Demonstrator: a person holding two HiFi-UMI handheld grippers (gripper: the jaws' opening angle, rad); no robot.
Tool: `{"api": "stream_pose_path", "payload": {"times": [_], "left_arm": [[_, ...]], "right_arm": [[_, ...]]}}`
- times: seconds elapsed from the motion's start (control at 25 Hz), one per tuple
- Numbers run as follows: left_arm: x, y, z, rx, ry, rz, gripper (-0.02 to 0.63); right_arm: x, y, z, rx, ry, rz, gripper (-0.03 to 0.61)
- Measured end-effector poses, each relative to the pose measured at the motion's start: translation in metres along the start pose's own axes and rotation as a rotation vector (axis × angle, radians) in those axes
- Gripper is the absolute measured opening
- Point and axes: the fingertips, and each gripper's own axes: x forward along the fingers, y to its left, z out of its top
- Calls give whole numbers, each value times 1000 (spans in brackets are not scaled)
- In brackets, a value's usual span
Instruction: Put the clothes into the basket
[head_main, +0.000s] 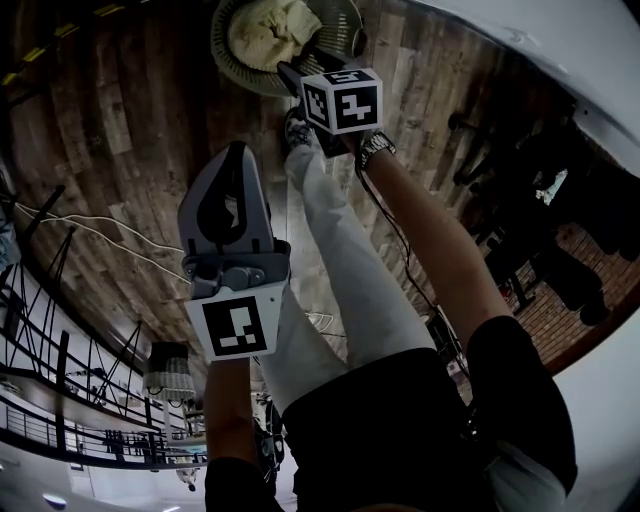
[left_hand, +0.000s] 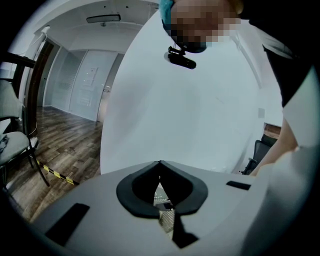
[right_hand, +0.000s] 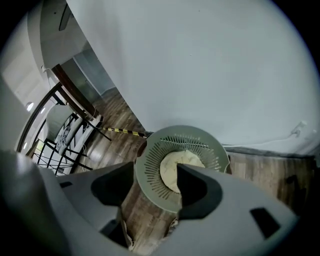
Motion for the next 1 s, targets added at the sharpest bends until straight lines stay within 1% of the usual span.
{"api": "stream_pose_path", "payload": {"times": [0.12,0.2,0.24,0.32,0.36,0.44,0.56,0.76,0.88,1.0], "left_arm": [[-2,-2,0,-1,-11,-2,14],[-5,-4,-3,-1,-14,-4,13],[-6,-5,-5,1,-15,-6,14],[-10,-7,-6,3,-18,-8,14],[-12,-8,-5,3,-21,-9,14],[-19,-10,-2,5,-31,-13,14],[-31,-12,2,20,-42,-20,14],[-54,-13,7,51,-37,-26,14],[-68,-16,15,75,-44,-31,13],[-86,-21,27,84,-57,-40,13]], "right_arm": [[-6,4,-3,10,-12,17,272],[-12,6,-6,15,-23,23,242],[-16,6,-7,20,-33,21,203],[-26,6,-9,31,-58,1,91],[-32,6,-10,34,-70,-11,46],[-44,10,-12,34,-93,-21,11],[-62,24,-16,24,-125,-13,9],[-96,52,-18,-8,-191,5,9],[-124,74,-9,-30,-271,40,9],[-155,97,-4,-18,-333,89,9]]}}
